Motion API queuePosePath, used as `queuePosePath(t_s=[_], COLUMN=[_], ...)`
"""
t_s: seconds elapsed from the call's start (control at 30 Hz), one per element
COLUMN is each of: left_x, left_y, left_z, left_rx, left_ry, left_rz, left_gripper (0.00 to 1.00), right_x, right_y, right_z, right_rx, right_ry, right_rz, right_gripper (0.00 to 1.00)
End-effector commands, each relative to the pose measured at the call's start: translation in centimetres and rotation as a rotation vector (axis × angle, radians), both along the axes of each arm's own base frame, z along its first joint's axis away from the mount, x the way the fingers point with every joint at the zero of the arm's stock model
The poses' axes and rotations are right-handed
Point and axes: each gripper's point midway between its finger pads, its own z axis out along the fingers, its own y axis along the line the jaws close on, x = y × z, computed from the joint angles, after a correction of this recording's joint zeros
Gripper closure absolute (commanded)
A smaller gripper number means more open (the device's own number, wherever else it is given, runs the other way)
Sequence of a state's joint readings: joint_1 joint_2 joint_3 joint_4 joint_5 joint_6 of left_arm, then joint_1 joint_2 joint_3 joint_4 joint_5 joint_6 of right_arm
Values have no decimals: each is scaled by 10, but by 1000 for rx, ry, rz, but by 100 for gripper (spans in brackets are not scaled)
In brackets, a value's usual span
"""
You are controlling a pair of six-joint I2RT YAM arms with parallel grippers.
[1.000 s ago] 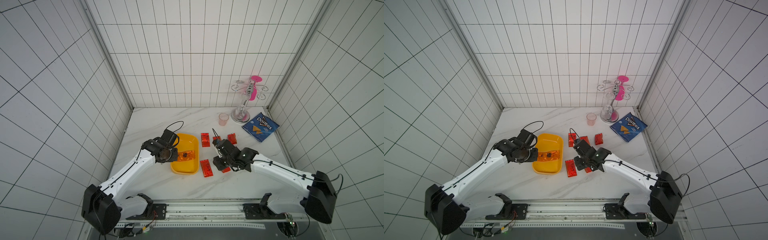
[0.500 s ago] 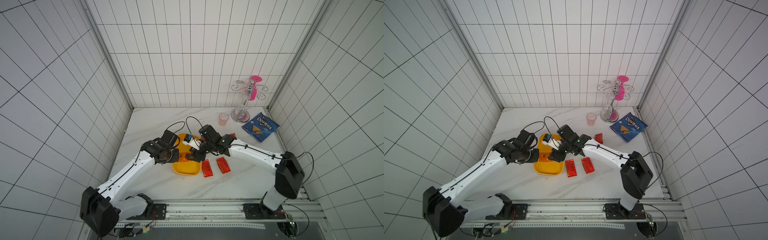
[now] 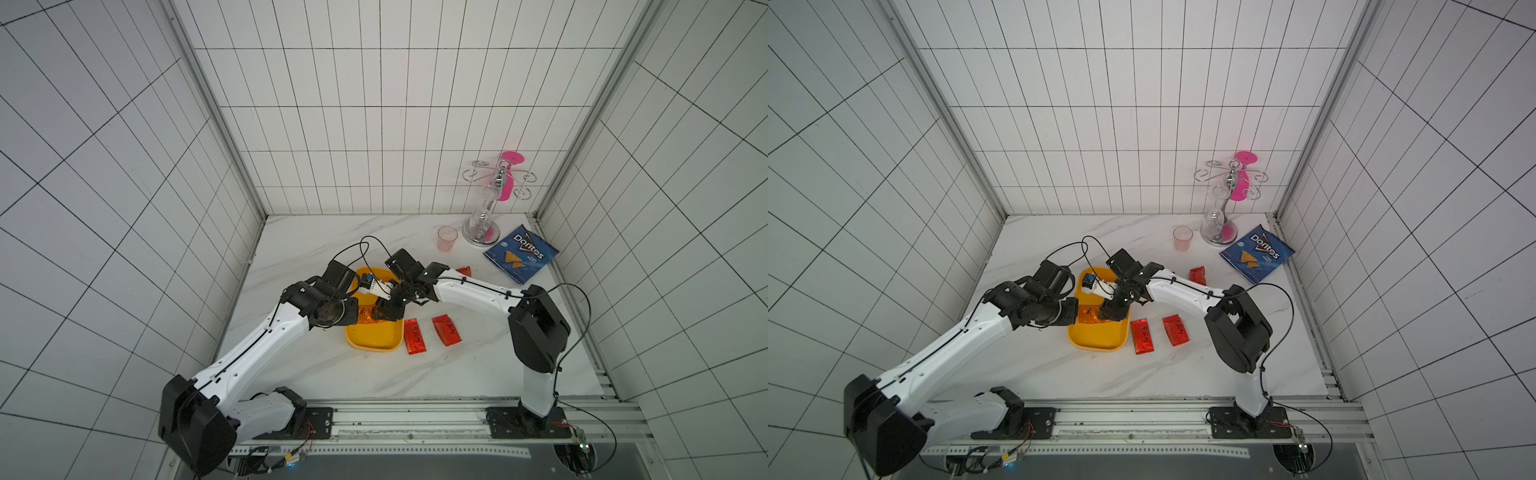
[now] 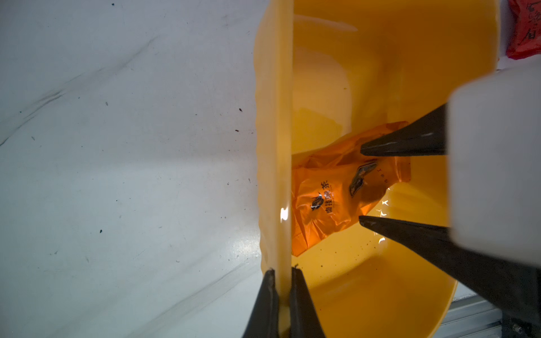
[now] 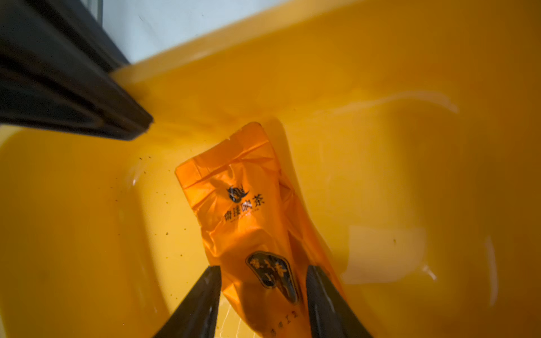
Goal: Take the tea bags out of the storage box
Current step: Pick up the tea bag from the storage box, then place the tea bag at the center of the board.
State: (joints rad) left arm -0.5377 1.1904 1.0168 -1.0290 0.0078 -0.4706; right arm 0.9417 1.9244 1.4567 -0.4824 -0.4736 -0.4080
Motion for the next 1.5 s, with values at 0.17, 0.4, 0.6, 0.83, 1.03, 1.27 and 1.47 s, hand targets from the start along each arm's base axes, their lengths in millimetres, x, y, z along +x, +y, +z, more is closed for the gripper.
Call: queuePosePath(t_s=[0.17, 0.4, 0.6, 0.83, 1.03, 1.27, 1.47], left_x=[6, 6, 8, 9, 9, 9, 10], left_y=[-4, -4, 1, 3, 4, 5, 6], left_z=[7, 6, 6, 4, 3, 1, 0], left_rx=[-15, -9, 10, 26, 29, 40, 48], left_ry=[-44, -39, -47, -43, -40, -32, -25], left_rz=[-10, -9, 11, 20, 24, 27, 31], left_gripper=[100, 100, 100, 100, 100, 100, 100], right_x=[11, 14, 26, 69, 95, 54, 29], right_y=[4, 4, -9, -64, -158, -273, -316], right_z=[-9, 16, 54, 91, 104, 39, -15], right_rx=[-34, 2, 42, 78, 73, -130, -284], right_ry=[-8, -46, -79, -54, -39, 29, 110], right_rz=[-4, -28, -140, -476, -906, -1274, -1454], right_gripper=[68, 100, 100, 100, 100, 100, 100])
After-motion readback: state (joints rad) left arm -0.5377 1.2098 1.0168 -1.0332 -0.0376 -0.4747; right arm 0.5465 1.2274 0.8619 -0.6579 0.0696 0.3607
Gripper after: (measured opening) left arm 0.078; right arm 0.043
